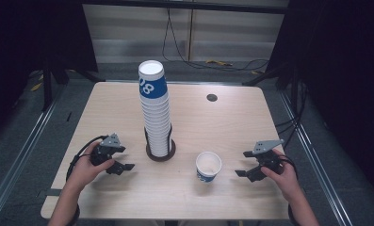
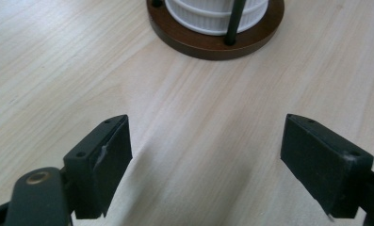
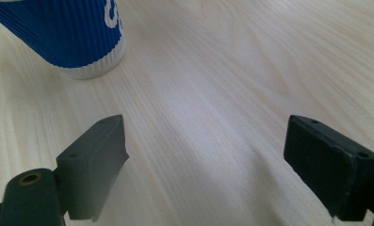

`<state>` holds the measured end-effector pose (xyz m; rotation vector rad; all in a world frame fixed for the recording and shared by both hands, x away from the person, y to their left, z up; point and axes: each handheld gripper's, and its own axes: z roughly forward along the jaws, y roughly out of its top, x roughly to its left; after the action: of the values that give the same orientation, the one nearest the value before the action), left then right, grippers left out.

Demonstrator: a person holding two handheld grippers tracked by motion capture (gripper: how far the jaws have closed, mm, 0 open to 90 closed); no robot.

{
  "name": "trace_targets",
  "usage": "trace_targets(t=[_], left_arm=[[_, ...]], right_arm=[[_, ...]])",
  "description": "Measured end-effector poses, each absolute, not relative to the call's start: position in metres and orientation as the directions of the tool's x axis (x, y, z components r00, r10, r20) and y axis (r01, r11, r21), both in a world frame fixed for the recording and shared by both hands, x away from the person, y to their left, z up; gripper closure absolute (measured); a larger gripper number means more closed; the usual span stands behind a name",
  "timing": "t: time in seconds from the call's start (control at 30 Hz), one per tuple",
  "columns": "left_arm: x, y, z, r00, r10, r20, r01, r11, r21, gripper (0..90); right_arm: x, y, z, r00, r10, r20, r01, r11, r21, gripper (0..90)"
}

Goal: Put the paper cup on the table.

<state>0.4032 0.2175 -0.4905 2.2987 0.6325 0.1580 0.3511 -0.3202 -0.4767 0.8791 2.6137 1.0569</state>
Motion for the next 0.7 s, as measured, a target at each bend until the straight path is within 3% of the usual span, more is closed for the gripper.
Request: trace_targets(t=[0.7], left_arm=[[0.407, 0.228, -0.507, 0.864, 0.503, -0.023, 0.381, -0.623, 0.683, 17.5]], right_arm=[[0.355, -0.328, -0.49, -0.789, 0.613, -0.034, 0.455, 0.621, 0.639, 13.0]])
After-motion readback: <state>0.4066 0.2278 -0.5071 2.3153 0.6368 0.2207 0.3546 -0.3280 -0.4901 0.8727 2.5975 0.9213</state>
